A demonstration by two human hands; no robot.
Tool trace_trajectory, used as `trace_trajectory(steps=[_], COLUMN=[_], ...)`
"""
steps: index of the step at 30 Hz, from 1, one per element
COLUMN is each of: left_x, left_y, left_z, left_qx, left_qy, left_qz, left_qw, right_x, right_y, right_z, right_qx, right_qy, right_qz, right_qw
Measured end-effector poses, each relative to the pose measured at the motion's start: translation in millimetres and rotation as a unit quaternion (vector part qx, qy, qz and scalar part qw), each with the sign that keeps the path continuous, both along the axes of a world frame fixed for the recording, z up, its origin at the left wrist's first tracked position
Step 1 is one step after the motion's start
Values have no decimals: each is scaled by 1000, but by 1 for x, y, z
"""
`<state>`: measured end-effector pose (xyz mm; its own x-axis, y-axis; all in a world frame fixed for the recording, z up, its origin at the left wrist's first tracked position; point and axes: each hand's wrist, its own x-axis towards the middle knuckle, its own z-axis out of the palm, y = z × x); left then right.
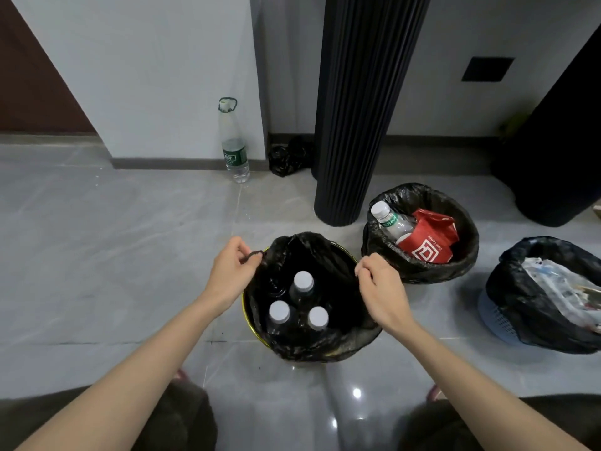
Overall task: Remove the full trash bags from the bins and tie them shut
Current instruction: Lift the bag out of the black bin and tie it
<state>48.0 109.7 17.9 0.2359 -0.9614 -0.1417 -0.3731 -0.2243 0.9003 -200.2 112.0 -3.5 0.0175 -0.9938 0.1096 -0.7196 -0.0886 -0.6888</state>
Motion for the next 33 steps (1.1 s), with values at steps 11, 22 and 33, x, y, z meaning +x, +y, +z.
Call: trace_trajectory(steps=[11, 22, 33], left_x=[9, 4, -34], left_y=[11, 12, 31], left_z=[-5, -3, 13], left_qx=[139, -3, 136], left_qy=[-94, -104, 63], left_qz=[-38, 11, -135], left_qw=[985, 994, 979], right_x=[13, 3, 27], right_y=[-11, -3, 16], right_z=[18, 16, 29], right_qx=[173, 121, 278], right_qy=[14, -41, -107], right_qz=[-24, -83, 130], right_qw=[984, 988, 946])
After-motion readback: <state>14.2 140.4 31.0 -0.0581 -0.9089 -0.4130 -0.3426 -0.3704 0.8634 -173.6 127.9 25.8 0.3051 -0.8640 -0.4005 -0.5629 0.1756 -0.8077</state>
